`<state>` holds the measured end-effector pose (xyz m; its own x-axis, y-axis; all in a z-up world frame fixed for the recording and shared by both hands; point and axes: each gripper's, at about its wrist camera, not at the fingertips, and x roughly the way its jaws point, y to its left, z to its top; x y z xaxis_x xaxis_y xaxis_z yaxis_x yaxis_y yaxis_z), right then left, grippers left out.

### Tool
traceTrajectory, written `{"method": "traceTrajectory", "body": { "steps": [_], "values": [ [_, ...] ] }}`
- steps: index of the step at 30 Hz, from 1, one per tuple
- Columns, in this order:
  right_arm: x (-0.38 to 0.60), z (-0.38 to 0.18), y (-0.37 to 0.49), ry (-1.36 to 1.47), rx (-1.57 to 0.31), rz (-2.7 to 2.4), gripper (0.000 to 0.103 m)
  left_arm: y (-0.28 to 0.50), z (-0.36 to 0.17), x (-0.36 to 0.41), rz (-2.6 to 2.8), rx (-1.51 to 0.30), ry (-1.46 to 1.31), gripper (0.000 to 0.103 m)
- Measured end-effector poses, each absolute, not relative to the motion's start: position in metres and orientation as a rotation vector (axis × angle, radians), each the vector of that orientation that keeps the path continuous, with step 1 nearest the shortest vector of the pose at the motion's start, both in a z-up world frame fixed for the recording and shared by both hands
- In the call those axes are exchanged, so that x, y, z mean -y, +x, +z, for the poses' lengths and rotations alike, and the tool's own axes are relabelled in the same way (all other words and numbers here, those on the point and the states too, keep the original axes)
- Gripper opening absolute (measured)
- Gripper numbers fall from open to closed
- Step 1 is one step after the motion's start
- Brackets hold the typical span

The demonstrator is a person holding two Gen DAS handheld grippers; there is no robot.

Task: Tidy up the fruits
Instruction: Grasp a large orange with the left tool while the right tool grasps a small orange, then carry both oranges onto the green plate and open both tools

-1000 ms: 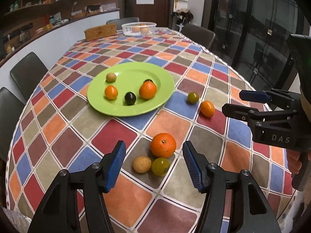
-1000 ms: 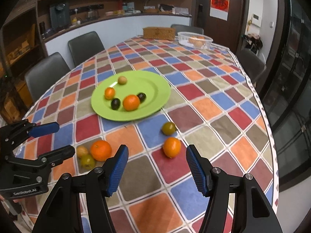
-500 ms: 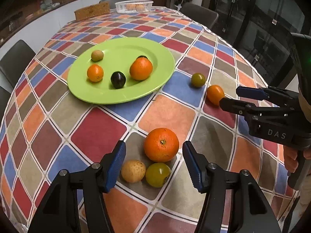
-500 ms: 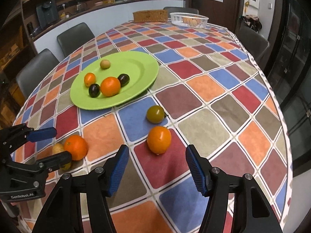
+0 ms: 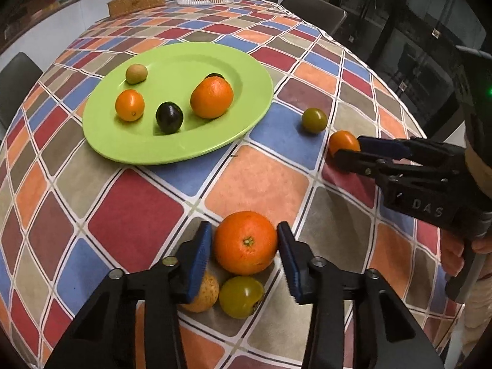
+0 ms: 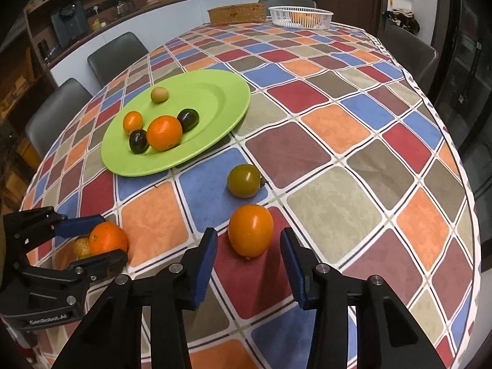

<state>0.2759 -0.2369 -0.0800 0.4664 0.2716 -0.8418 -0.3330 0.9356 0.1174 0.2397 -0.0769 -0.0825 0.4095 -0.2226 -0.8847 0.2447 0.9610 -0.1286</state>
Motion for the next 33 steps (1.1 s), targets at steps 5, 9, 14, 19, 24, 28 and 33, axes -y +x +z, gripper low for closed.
{"method": "traceTrajectory", "body": {
  "steps": [5,9,14,19,24,28,33],
  "values": [
    [0.235,-0.083,0.280,-0.068,-1.029,0.368,0.036,0.241,-0.081,0.078,-0.285,-1.098,0.039,0.040],
    [0.235,-0.084,0.282,-0.070,-1.026,0.367,0.033,0.241,-0.074,0.077,-0.286,-1.078,0.026,0.040],
    [0.234,-0.083,0.282,-0.057,-1.023,0.371,0.033,0.240,-0.063,0.076,-0.283,-1.042,0.027,0.039],
    [0.232,-0.074,0.274,-0.049,-0.996,0.381,0.033,0.238,-0.052,0.074,-0.284,-1.013,0.021,0.039],
    [0.230,-0.061,0.267,-0.048,-0.967,0.393,0.033,0.234,-0.041,0.073,-0.288,-0.983,0.013,0.039],
    [0.228,-0.047,0.261,-0.051,-0.933,0.404,0.033,0.230,-0.030,0.072,-0.295,-0.952,0.011,0.039],
    [0.224,-0.027,0.256,-0.046,-0.886,0.420,0.033,0.227,-0.011,0.069,-0.307,-0.900,0.005,0.039]
  ]
}}
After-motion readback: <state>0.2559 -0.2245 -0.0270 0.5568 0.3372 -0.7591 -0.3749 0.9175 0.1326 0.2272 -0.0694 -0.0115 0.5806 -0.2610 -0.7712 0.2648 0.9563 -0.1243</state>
